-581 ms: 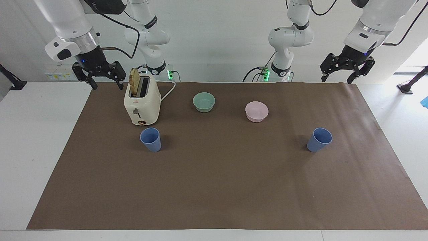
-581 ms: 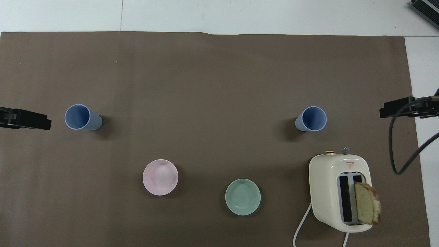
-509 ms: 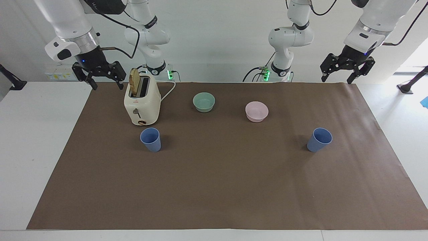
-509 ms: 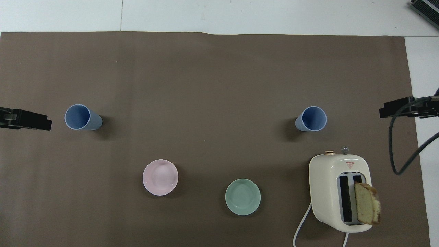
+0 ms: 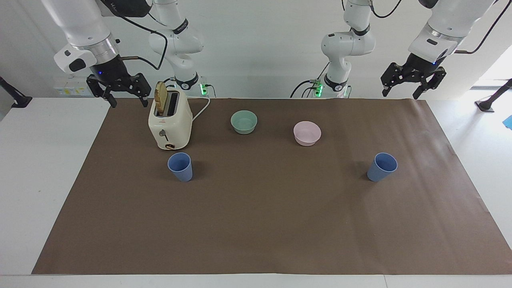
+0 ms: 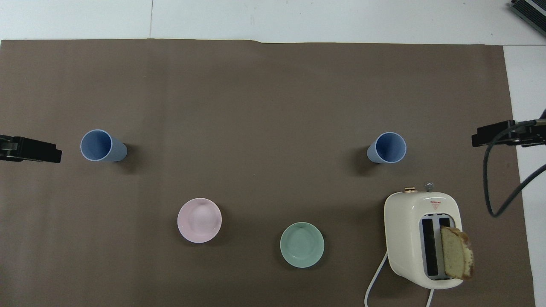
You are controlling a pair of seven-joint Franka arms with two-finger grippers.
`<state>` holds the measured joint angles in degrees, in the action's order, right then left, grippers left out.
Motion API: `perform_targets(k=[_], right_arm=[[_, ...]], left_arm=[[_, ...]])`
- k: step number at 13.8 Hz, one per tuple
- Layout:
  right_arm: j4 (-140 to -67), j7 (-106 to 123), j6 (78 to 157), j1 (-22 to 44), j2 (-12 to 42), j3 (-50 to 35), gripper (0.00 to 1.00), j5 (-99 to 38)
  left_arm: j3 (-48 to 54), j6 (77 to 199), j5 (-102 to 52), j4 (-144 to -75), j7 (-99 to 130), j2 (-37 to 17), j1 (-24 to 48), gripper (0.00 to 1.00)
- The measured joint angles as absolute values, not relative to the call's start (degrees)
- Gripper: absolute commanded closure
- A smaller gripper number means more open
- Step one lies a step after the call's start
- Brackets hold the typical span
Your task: Stack blue cups with both arms
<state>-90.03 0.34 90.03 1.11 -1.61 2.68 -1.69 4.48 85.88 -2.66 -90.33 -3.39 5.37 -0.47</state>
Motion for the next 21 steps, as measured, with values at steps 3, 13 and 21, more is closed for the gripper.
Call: perform_targets(k=[3, 13, 21], right_arm=[[-90.03, 0.34, 90.03, 1.11, -1.61, 2.68, 0.00, -1.69], [-90.04, 0.34, 90.03, 1.11, -1.61, 2.68, 0.00, -1.69], [-90.04, 0.34, 90.03, 1.11, -1.61, 2.68, 0.00, -1.69]], left_arm=[[4.24, 85.90, -2.65, -90.33, -3.39, 5.38, -0.48, 0.00], [3.71, 97.23, -2.56, -100.85, -3.38, 4.67, -1.96, 0.00], [3.35, 114.67, -2.53, -104.60, -5.25, -5.80, -11.53, 0.00]])
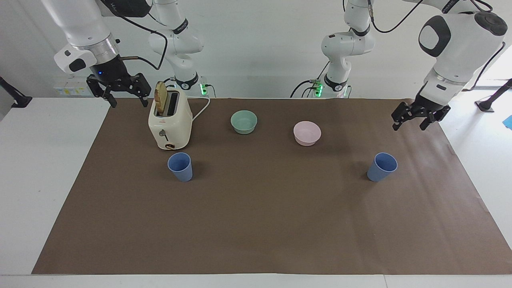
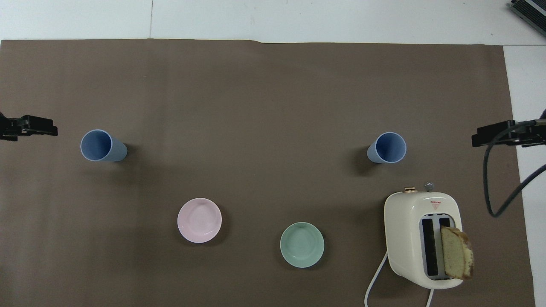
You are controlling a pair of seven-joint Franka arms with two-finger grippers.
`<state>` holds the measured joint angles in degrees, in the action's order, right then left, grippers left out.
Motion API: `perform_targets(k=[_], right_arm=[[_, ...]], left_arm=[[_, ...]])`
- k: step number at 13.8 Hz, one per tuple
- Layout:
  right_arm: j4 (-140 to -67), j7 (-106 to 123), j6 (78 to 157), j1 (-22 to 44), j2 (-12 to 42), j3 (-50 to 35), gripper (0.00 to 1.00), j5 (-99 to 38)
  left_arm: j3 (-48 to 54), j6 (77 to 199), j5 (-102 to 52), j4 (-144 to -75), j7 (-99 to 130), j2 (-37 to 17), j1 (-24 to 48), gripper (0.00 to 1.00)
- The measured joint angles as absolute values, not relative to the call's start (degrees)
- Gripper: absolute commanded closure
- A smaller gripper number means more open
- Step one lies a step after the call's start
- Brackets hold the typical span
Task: Stack blue cups with both arms
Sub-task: 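Reach the left gripper to the nearby blue cup and grasp it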
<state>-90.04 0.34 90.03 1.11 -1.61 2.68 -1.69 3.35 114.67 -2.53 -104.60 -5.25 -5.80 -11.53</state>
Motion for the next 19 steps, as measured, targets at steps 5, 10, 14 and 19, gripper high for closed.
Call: perform_targets(k=[5, 10, 14, 19], right_arm=[[-90.04, 0.34, 90.03, 1.11, -1.61, 2.68, 0.00, -1.69], [-90.04, 0.34, 90.03, 1.11, -1.61, 2.68, 0.00, -1.69], [-90.04, 0.34, 90.03, 1.11, -1.61, 2.68, 0.00, -1.69], [-90.04, 0.34, 90.03, 1.11, -1.61, 2.68, 0.00, -1.69]], left_arm=[[4.46, 120.24, -2.53, -107.61, -4.46, -10.77, -10.69, 0.00], [4.69, 126.22, -2.53, -113.68, -2.08, -10.87, -9.10, 0.43], [4.64, 127.38, -2.53, -115.04, -1.47, -10.84, -8.70, 1.00], [4.56, 127.21, -2.58, -114.50, -1.39, -10.62, -8.69, 1.00]])
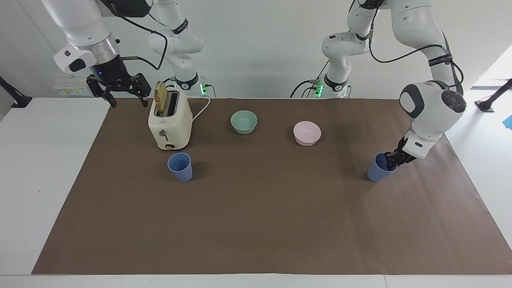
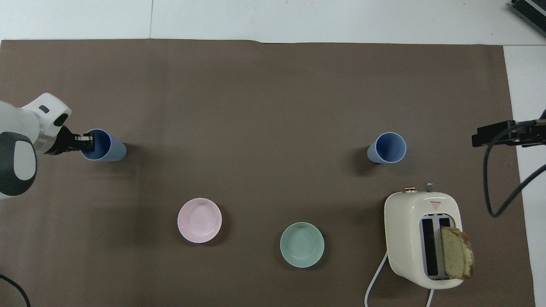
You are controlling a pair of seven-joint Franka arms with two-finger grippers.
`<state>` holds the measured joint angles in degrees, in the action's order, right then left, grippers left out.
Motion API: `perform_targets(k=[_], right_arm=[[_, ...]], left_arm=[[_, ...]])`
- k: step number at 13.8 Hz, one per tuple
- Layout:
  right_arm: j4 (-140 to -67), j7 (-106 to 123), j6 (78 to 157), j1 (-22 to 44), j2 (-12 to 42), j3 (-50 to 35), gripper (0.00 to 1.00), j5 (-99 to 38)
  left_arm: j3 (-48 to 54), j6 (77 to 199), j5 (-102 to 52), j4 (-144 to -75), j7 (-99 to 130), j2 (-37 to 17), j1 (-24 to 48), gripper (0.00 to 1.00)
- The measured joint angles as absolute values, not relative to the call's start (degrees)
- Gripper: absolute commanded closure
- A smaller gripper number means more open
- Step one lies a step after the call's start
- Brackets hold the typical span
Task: Stack blue cups with both arms
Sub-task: 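Reach the left gripper to the nearby blue cup and grasp it, then carry the blue cup with the left gripper toward the table center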
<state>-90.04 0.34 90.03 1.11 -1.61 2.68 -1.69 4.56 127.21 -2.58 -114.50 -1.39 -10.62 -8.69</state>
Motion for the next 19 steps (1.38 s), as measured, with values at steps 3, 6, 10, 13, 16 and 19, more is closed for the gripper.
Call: perform_targets(k=[3, 6, 10, 13, 16, 19], right_arm=[[-90.04, 0.34, 90.03, 1.11, -1.61, 2.68, 0.00, -1.69], [-90.05, 0.34, 90.03, 1.11, -1.61, 2.68, 0.00, -1.69], [-90.05, 0.34, 90.03, 1.11, -1.61, 2.68, 0.00, -1.69], [-90.05, 0.34, 90.03, 1.11, -1.61, 2.68, 0.00, -1.69], [-90.05, 0.34, 90.03, 1.11, -1.61, 2.68, 0.00, -1.69], [-90.05, 0.34, 90.03, 1.11, -1.61, 2.68, 0.00, -1.69]], left_arm=[[4.55, 121.18, -2.58, -108.35, -1.27, -9.93, -8.67, 1.00], [5.44, 115.17, -2.58, -102.75, 2.33, -7.57, -8.11, 1.00], [7.06, 113.88, -2.58, -102.31, 15.80, -6.16, 0.37, 1.00], [7.35, 114.25, -2.57, -102.35, 25.54, -6.43, 8.06, 1.00], [7.46, 119.01, -2.55, -102.58, 35.79, -9.24, 16.43, 1.00], [7.44, 123.50, -2.53, -102.62, 40.83, -13.66, 21.93, 1.00]])
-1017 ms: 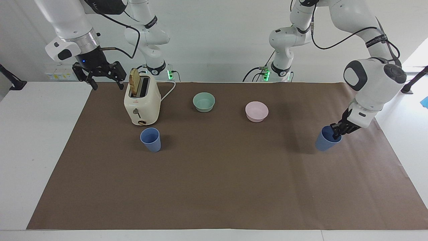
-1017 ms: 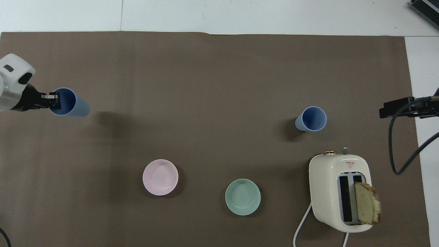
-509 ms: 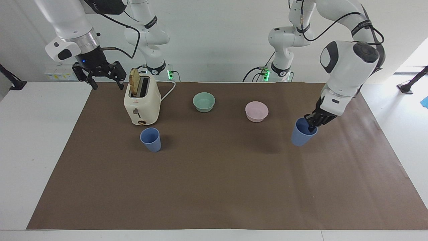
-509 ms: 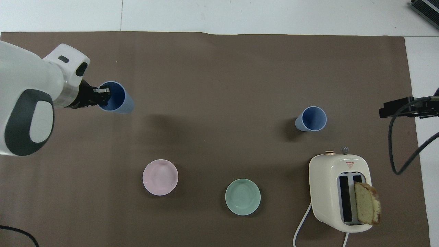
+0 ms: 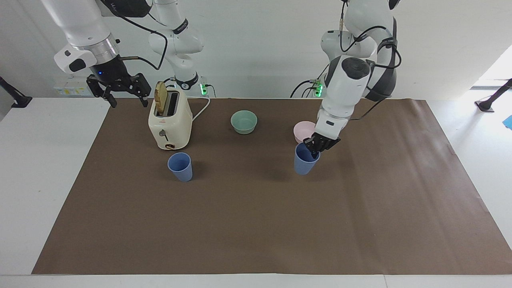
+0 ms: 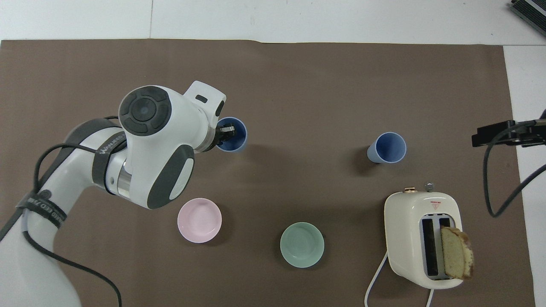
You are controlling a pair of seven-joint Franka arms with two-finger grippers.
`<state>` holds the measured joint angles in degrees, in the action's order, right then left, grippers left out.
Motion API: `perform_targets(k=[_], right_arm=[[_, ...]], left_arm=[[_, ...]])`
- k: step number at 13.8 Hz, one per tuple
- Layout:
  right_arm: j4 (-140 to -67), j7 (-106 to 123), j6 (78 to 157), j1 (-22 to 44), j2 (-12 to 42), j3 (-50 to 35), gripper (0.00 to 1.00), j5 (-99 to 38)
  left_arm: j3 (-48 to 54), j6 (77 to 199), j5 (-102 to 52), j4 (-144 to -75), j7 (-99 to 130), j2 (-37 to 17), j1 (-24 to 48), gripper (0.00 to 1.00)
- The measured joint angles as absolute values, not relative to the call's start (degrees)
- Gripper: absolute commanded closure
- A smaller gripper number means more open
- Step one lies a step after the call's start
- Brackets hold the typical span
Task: Stack blue cups with both arms
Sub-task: 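Carry the blue cup with the left gripper toward the table center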
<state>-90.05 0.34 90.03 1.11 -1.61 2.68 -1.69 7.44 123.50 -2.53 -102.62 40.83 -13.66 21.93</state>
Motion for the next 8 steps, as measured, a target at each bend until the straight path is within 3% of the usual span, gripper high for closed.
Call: perform_targets(k=[8], right_arm=[[-90.05, 0.34, 90.03, 1.11, -1.61, 2.68, 0.00, -1.69]], left_arm=[[7.42, 126.03, -2.53, -102.82, 42.29, -17.91, 26.08, 1.00]])
